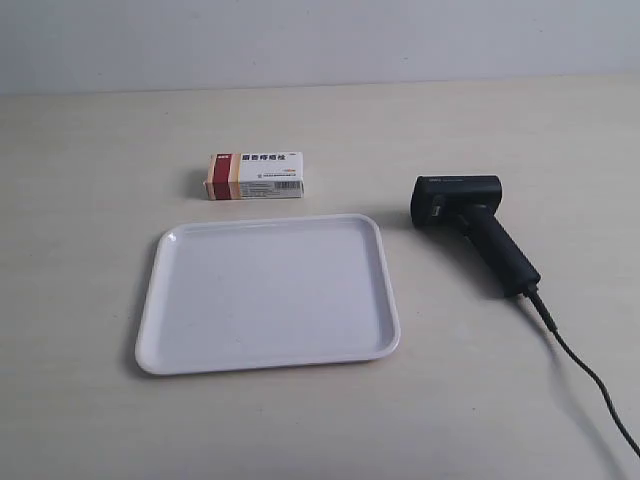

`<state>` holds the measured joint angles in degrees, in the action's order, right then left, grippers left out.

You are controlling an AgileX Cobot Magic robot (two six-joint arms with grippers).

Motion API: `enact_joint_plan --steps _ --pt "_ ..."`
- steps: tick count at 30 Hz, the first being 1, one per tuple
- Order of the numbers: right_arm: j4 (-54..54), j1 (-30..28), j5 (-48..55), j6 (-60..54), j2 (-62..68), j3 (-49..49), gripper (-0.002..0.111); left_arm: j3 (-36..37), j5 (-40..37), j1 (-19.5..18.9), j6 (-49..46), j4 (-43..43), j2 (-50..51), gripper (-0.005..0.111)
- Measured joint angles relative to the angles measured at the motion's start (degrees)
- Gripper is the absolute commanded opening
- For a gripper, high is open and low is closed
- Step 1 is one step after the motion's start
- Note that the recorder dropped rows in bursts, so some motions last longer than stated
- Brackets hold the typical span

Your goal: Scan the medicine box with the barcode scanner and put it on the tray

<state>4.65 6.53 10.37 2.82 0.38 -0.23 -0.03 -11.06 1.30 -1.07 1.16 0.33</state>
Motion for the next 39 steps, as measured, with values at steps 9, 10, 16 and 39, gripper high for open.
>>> enact_joint_plan --steps 9,10,16,39 --pt "-0.08 0.00 0.00 0.00 0.00 0.00 0.001 0.00 0.00 0.00 0.00 0.00 0.00 0.003" --pt "-0.22 0.00 -0.14 0.00 0.00 0.00 0.001 0.00 0.00 0.00 0.00 0.00 0.00 0.003" --pt "-0.47 0.00 -4.44 0.00 0.00 0.00 0.001 0.00 6.93 0.00 7.95 -1.16 0.00 0.003" --pt "4.81 0.00 -16.91 5.95 1.88 0.00 0.000 -24.88 38.42 -0.60 12.19 3.96 66.76 0.000"
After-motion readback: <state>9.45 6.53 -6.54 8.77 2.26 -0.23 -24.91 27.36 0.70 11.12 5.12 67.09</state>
